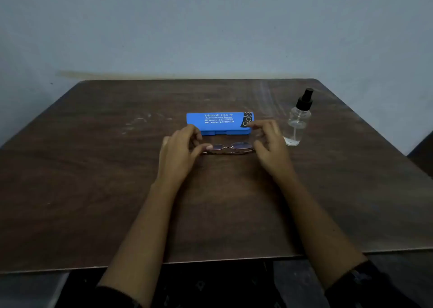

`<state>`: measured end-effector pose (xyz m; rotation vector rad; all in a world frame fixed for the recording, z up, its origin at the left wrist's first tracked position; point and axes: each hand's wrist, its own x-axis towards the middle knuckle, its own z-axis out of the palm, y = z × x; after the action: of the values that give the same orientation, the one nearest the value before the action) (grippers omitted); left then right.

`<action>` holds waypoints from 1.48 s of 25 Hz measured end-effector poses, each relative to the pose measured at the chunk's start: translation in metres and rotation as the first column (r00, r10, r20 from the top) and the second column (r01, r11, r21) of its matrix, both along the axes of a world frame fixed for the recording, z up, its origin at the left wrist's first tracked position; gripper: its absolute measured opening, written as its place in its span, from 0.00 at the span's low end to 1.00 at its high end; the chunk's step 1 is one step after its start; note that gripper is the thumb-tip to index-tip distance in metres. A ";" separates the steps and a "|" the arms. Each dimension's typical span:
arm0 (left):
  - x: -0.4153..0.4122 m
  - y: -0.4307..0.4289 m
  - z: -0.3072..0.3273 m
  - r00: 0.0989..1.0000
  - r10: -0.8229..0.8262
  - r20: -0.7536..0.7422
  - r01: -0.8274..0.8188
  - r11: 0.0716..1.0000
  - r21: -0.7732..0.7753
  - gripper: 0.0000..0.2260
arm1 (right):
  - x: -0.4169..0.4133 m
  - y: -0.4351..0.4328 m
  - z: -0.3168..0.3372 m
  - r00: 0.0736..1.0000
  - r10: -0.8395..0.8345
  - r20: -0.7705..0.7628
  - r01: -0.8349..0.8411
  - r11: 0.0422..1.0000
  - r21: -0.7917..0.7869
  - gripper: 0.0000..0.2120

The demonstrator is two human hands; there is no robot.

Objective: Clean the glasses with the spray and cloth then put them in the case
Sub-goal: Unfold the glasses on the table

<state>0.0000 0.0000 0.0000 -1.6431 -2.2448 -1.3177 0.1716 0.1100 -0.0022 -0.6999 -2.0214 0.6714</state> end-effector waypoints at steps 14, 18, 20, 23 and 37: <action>-0.011 -0.002 -0.005 0.956 0.063 0.286 -0.003 0.979 -0.204 0.11 | 0.006 0.003 -0.006 0.994 -0.109 -0.011 0.104 0.968 -0.229 0.14; -0.009 0.000 -0.004 0.954 0.052 0.296 0.001 0.984 -0.176 0.12 | 0.007 0.004 -0.005 0.997 -0.073 -0.022 0.066 0.970 -0.233 0.14; -0.008 0.001 -0.004 0.952 0.028 0.304 0.008 0.993 -0.115 0.11 | 0.006 0.005 -0.006 0.997 -0.057 -0.043 0.044 0.967 -0.252 0.13; -0.003 0.002 -0.003 0.943 -0.044 0.331 0.054 0.998 -0.023 0.07 | 0.006 0.003 -0.006 0.994 -0.031 -0.105 0.000 0.960 -0.278 0.10; -0.010 0.005 -0.008 0.958 0.144 0.247 -0.125 0.988 -0.088 0.06 | 0.006 0.007 -0.005 0.960 -0.029 -0.278 -0.081 0.923 -0.377 0.17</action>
<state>-0.0099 0.0048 -0.0082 -1.3798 -2.5223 -1.5036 0.1780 0.1168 -0.0077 -0.7559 -1.6553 1.1394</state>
